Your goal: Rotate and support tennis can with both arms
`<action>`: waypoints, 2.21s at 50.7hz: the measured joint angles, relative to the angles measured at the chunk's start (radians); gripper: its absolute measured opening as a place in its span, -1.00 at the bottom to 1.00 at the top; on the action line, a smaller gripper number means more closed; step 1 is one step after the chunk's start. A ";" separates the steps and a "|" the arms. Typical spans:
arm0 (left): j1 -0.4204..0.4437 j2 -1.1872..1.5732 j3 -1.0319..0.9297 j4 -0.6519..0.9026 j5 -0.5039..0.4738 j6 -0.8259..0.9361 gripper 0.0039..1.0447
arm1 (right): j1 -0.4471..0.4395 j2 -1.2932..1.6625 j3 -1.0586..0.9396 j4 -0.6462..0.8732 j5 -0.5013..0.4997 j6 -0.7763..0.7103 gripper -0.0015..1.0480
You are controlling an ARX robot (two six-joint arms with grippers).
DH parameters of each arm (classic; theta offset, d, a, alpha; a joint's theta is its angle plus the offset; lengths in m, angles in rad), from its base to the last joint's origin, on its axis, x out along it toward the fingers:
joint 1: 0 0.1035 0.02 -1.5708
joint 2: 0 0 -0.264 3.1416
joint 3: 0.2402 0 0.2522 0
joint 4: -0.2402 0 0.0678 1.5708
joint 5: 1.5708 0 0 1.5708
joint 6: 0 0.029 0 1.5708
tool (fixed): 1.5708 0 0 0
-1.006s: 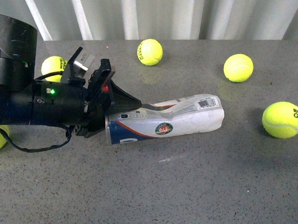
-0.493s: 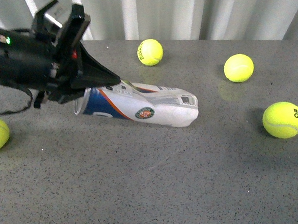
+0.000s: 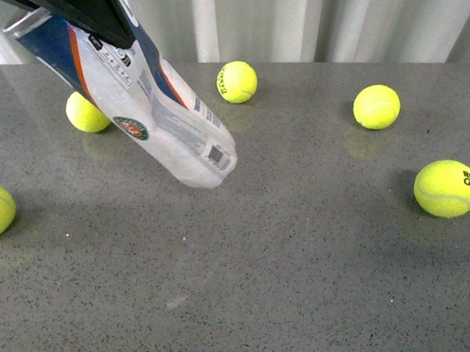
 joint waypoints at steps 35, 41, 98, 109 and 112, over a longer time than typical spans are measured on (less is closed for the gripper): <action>-0.174 0.211 0.122 -0.018 -0.319 0.243 -0.94 | 0.000 0.000 0.000 0.000 0.000 0.000 0.87; -0.174 0.211 0.122 -0.017 -0.318 0.242 -0.75 | 0.000 0.000 0.000 0.000 0.000 0.000 0.87; -0.111 -0.001 0.155 0.164 -0.214 0.072 0.88 | 0.000 0.000 0.000 0.000 0.000 0.000 0.87; -0.076 0.156 0.251 0.547 -0.258 -0.186 0.88 | 0.000 0.001 0.000 -0.001 -0.002 0.000 0.87; -0.071 0.189 0.241 0.547 -0.261 -0.214 0.88 | -0.001 0.002 0.000 -0.001 0.001 0.000 0.87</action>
